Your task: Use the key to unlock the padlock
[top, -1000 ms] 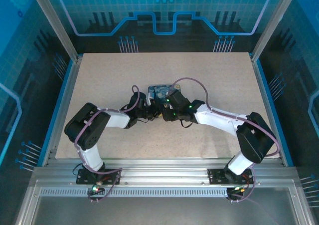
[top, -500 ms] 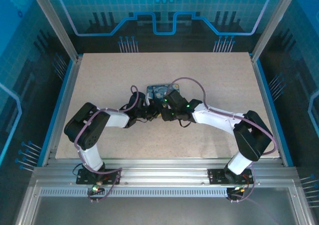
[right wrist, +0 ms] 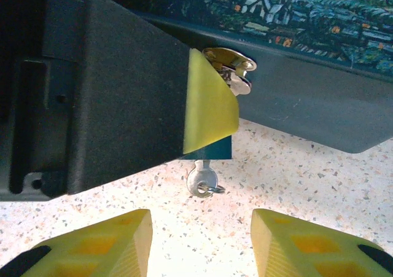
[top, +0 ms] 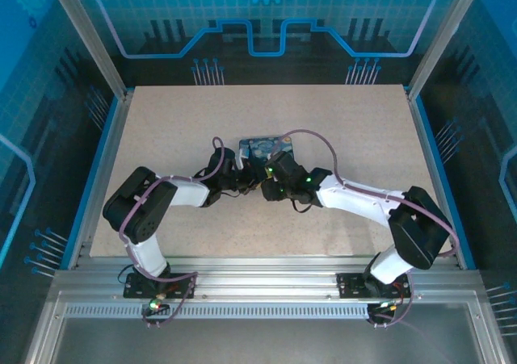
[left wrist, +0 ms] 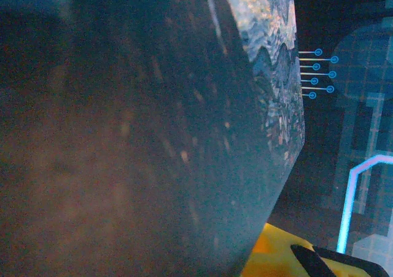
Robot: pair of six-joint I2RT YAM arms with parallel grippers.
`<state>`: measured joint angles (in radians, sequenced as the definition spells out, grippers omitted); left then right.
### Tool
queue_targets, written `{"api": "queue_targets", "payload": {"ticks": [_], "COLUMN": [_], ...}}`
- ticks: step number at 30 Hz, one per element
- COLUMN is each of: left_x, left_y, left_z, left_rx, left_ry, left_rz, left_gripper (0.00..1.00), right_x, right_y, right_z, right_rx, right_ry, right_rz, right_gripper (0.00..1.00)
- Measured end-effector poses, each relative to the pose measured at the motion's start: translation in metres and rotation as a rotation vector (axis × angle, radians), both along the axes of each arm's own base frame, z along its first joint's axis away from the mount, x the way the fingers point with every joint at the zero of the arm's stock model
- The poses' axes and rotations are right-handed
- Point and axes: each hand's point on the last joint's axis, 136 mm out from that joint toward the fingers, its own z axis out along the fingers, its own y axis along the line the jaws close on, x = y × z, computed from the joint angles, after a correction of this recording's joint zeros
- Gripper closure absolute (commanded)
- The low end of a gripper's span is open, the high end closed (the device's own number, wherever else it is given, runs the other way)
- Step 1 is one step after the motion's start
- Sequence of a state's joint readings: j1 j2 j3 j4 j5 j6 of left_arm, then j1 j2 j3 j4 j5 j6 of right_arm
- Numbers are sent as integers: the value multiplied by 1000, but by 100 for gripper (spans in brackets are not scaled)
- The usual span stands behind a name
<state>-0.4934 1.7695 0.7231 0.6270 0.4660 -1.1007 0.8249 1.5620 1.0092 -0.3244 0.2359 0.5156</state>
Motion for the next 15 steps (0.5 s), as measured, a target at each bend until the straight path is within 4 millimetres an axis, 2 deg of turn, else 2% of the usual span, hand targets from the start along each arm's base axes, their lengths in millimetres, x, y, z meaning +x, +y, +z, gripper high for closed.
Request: {"api": "queue_targets", "payload": {"ticks": [6,15], "left_x": [0,0], "left_y": [0,-1], "left_z": [1,2], "left_rx": [-3,-5], "left_ry": [-1,-5], "left_rz": [-2,-2], "left_gripper": [100,100], "right_x": [4,11], "right_y": [2,7], "right_z": [-16,-12], "right_rx": [-36,-36], "right_ry": [19,6], "right_rz": [-6,-3], "right_gripper": [57,60]}}
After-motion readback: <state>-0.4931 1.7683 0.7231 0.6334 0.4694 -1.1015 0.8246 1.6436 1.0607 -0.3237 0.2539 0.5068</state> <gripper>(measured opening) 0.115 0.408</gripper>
